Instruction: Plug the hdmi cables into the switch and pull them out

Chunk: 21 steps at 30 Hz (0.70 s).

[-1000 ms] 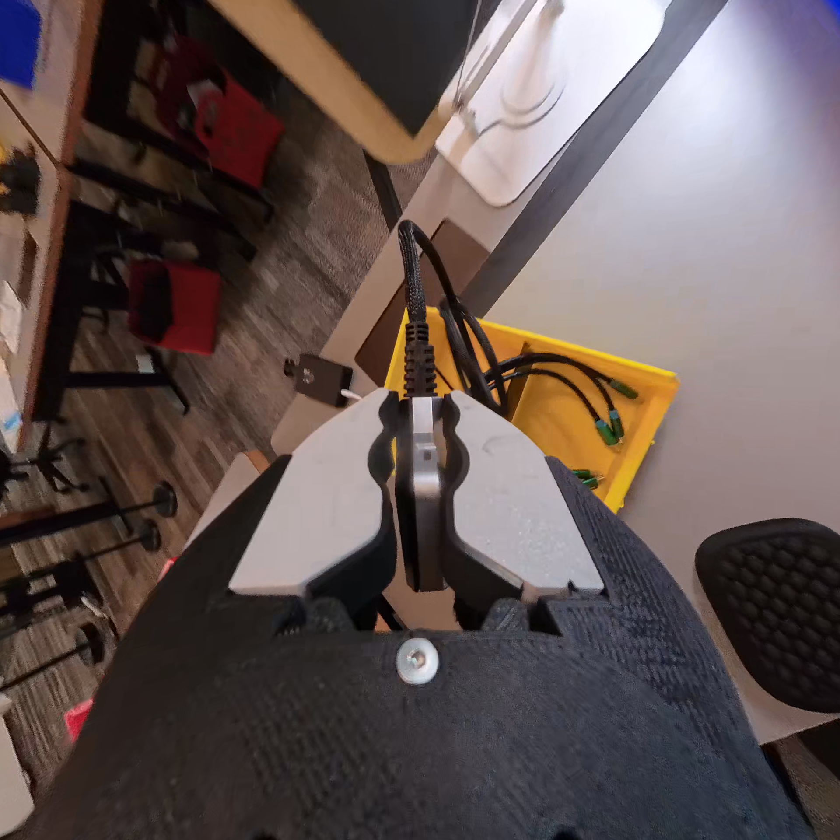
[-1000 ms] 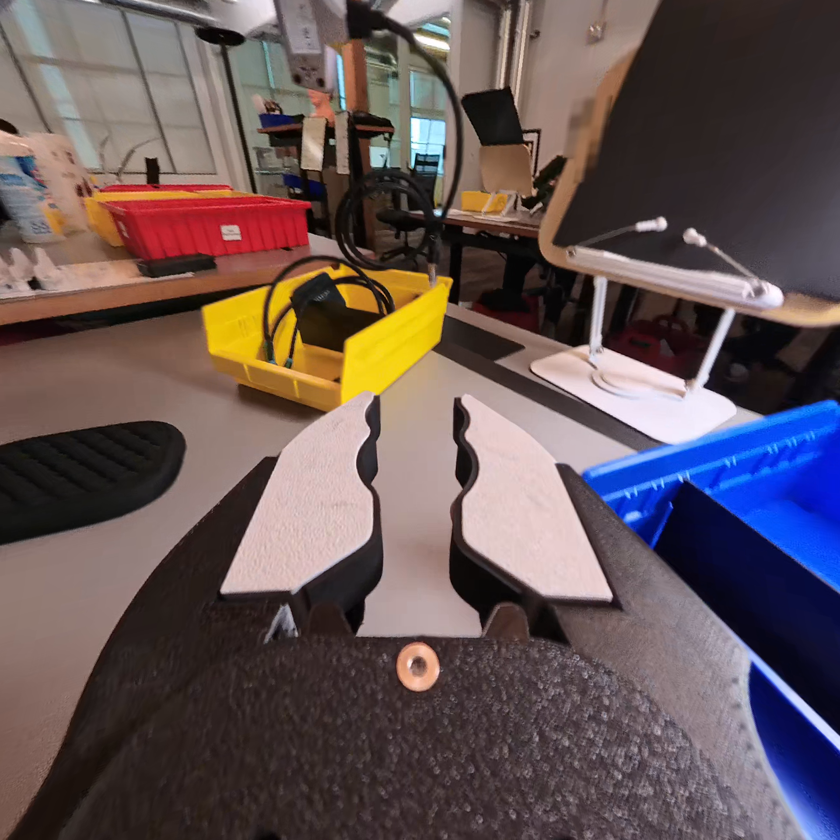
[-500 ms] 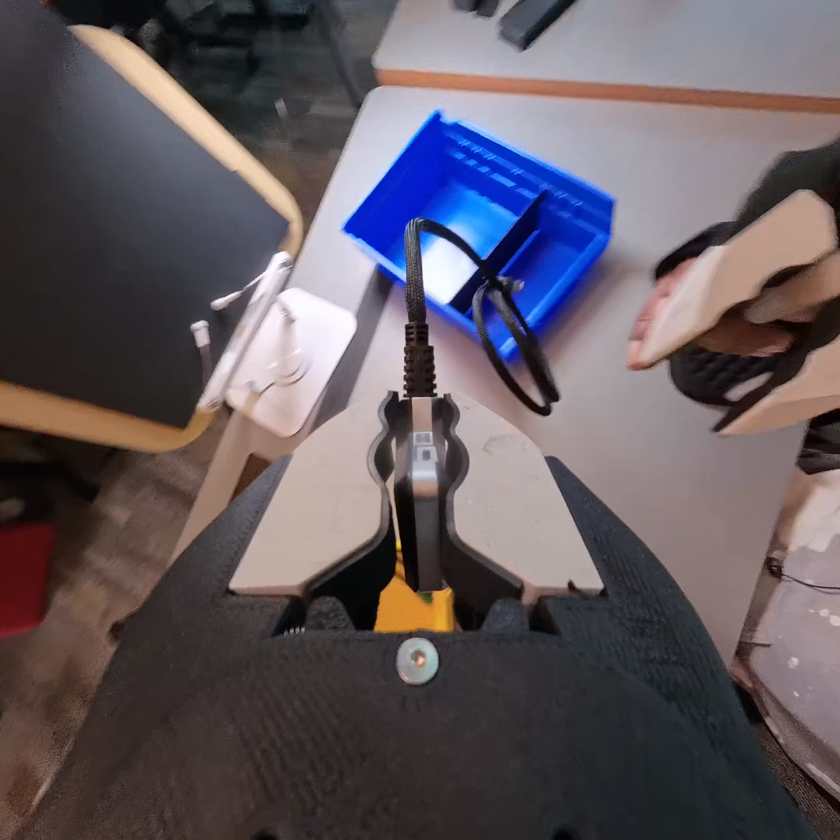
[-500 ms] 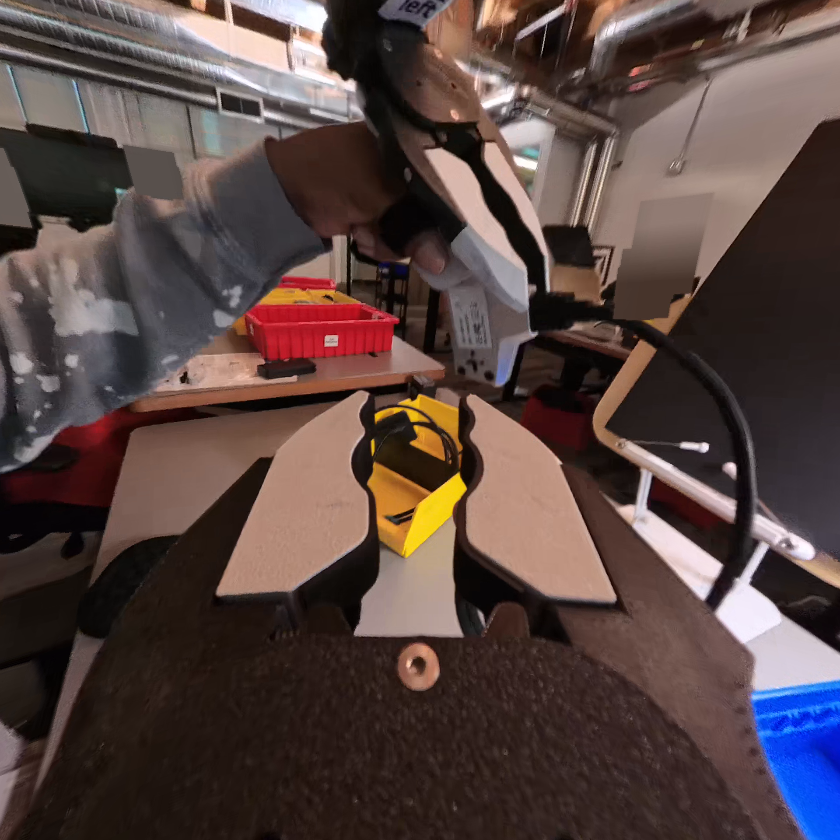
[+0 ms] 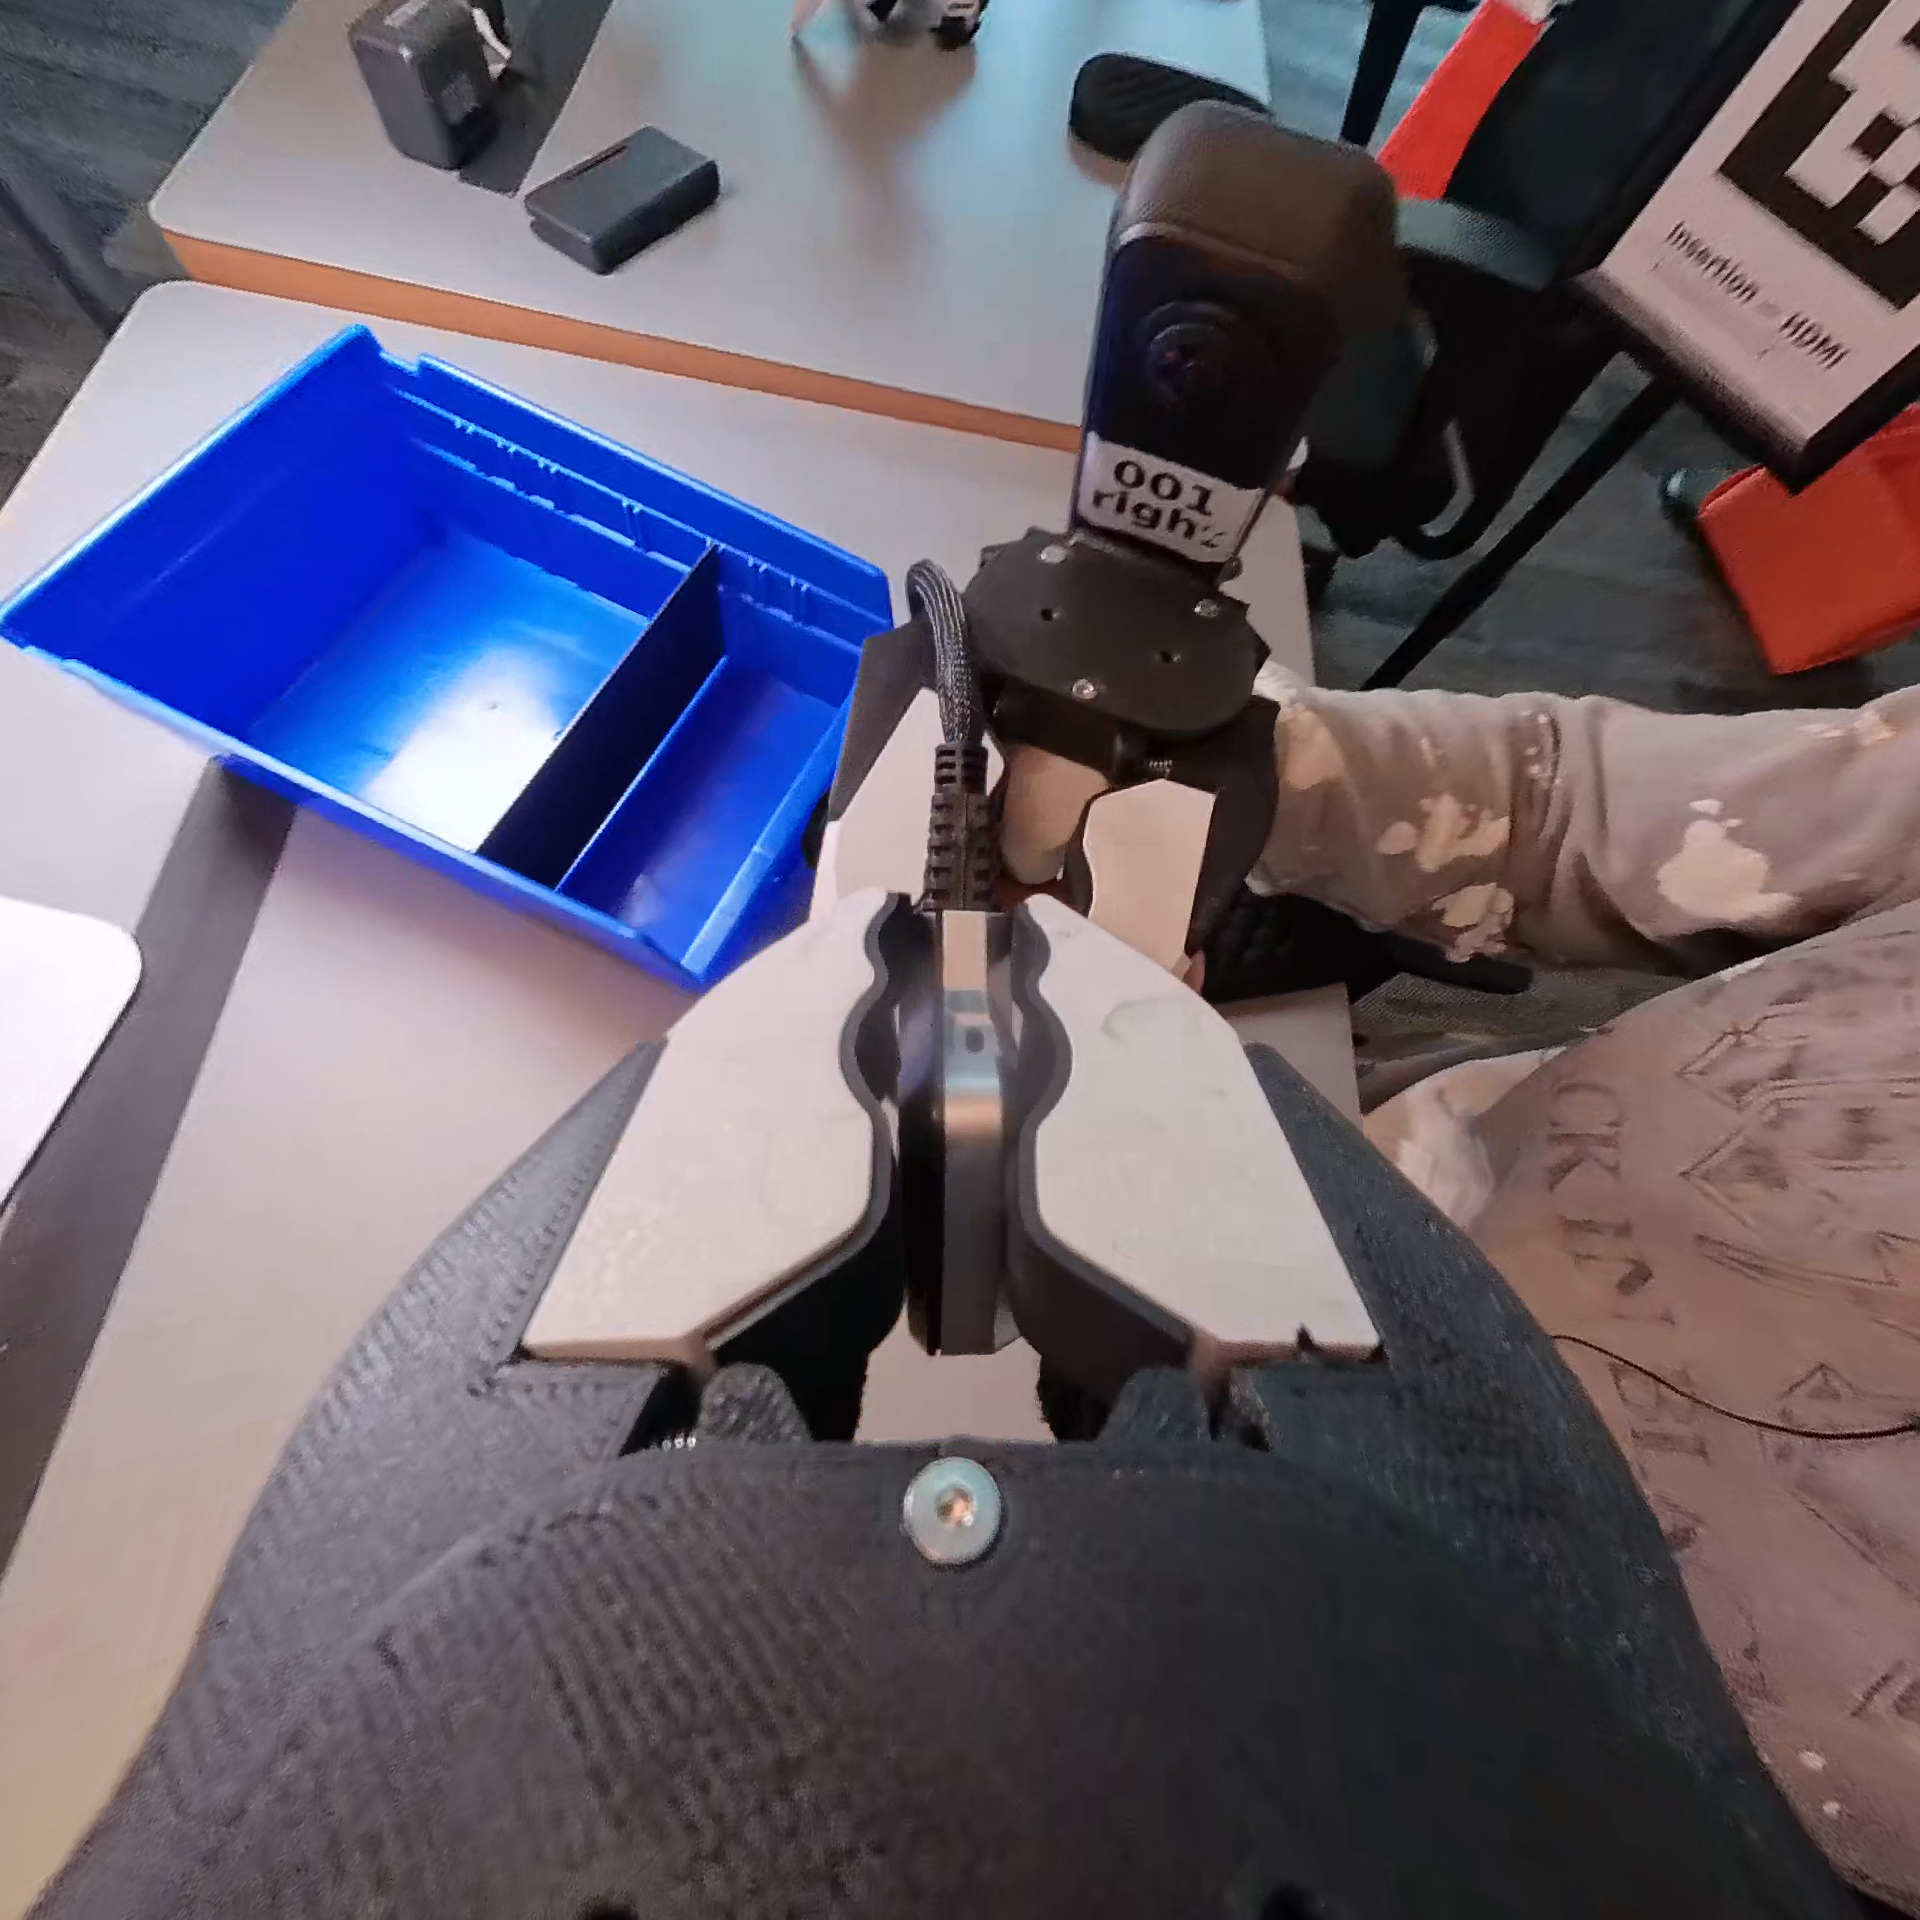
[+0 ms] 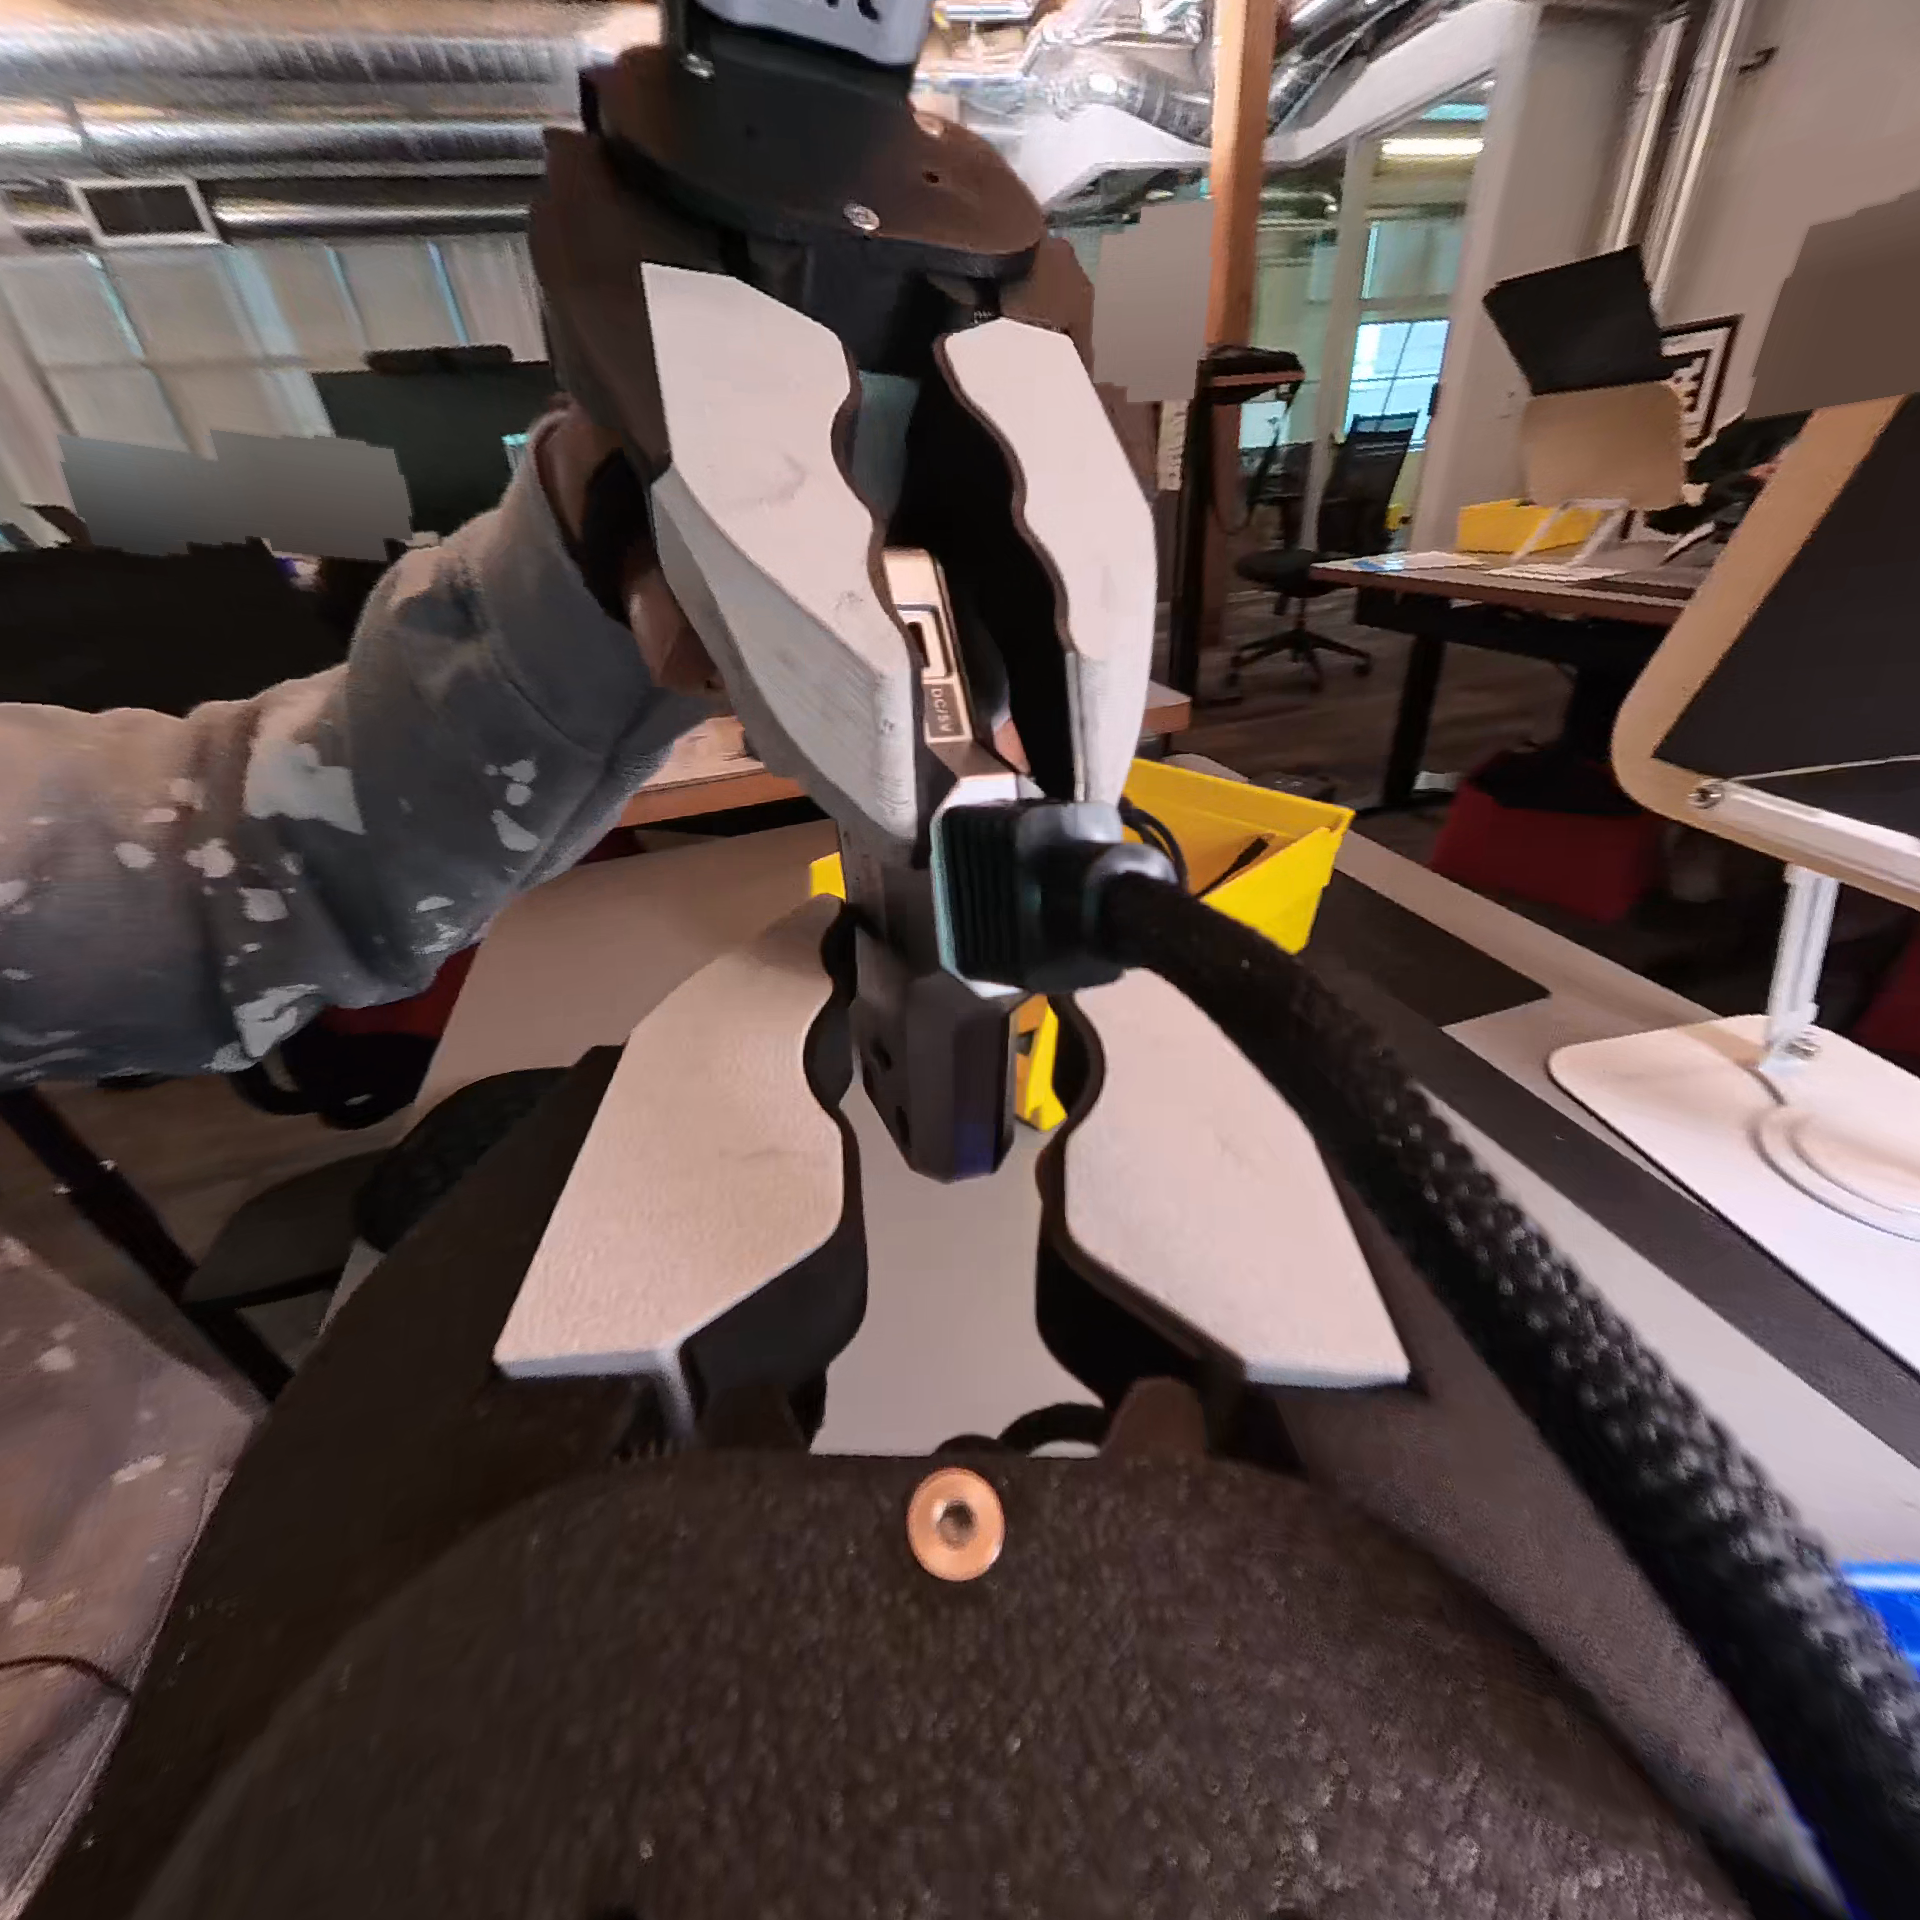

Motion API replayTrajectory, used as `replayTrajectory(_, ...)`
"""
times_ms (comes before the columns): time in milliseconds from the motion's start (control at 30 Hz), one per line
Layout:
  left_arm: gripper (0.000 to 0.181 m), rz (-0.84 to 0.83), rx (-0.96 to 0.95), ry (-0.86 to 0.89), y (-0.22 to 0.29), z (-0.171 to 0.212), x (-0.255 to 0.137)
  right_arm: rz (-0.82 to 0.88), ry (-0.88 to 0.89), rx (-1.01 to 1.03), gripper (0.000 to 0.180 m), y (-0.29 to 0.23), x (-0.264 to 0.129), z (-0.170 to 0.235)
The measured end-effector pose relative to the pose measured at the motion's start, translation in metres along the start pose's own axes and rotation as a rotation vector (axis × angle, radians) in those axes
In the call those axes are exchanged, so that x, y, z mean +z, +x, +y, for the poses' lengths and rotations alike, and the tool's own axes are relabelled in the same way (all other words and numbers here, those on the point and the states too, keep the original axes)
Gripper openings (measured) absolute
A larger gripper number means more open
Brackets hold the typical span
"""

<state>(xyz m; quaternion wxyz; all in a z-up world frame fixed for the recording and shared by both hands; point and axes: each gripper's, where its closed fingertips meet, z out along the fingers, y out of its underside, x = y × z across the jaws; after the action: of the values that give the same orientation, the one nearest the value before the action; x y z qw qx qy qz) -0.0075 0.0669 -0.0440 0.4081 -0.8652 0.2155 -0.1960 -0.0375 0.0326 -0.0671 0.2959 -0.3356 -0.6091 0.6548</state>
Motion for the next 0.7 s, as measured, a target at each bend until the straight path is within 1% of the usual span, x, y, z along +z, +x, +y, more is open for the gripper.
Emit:
replayTrajectory(67,0.020,0.038,-0.005,0.043,0.002,0.004,0.001,-0.043,-0.015,0.008,0.026,-0.004,-0.001,0.005)
replayTrajectory(133,0.020,0.068,-0.015,0.101,0.005,0.009,0.002,-0.071,-0.099,-0.001,0.022,-0.007,-0.003,0.015)
replayTrajectory(233,0.020,0.050,0.047,0.150,0.009,0.025,0.008,-0.104,-0.358,-0.055,0.026,-0.011,-0.012,0.039)
replayTrajectory(300,0.019,0.017,0.078,0.157,0.012,0.035,0.014,-0.115,-0.539,-0.080,0.026,-0.013,-0.019,0.053)
replayTrajectory(367,0.019,0.009,0.094,0.159,0.015,0.042,0.020,-0.152,-0.685,-0.084,0.025,-0.018,-0.027,0.063)
replayTrajectory(400,0.021,0.022,0.095,0.165,0.018,0.045,0.022,-0.191,-0.731,-0.075,0.025,-0.023,-0.031,0.065)
replayTrajectory(467,0.031,0.089,0.071,0.213,0.030,0.046,0.022,-0.275,-0.765,-0.044,0.025,-0.037,-0.037,0.062)
replayTrajectory(500,0.035,0.153,0.061,0.266,0.040,0.045,0.018,-0.338,-0.758,-0.018,0.025,-0.047,-0.041,0.058)
replayTrajectory(567,0.035,0.282,0.072,0.437,0.061,0.040,-0.001,-0.482,-0.699,0.054,0.025,-0.068,-0.050,0.045)
replayTrajectory(633,0.035,0.346,0.079,0.598,0.070,0.039,-0.022,-0.619,-0.655,0.141,0.025,-0.085,-0.061,0.039)
replayTrajectory(700,0.037,0.344,0.124,0.648,0.078,0.046,-0.031,-0.730,-0.625,0.217,0.025,-0.097,-0.068,0.039)
